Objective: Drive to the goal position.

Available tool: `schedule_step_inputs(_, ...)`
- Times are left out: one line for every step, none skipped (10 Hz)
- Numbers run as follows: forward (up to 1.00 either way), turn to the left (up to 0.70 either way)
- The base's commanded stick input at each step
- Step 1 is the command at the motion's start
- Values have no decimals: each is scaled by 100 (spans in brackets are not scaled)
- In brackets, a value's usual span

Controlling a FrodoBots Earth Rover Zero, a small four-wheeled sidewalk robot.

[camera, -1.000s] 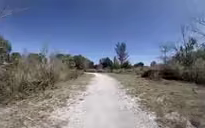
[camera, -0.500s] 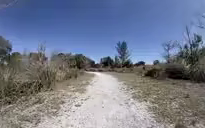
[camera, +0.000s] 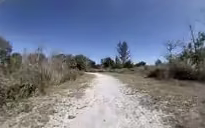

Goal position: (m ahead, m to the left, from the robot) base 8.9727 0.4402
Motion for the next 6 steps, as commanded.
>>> schedule_step_inputs(70, 0)
schedule_step_inputs(70, 0)
schedule_step_inputs(70, 0)
schedule_step_inputs(70, 0)
schedule_step_inputs(70, 0)
schedule_step_inputs(70, 0)
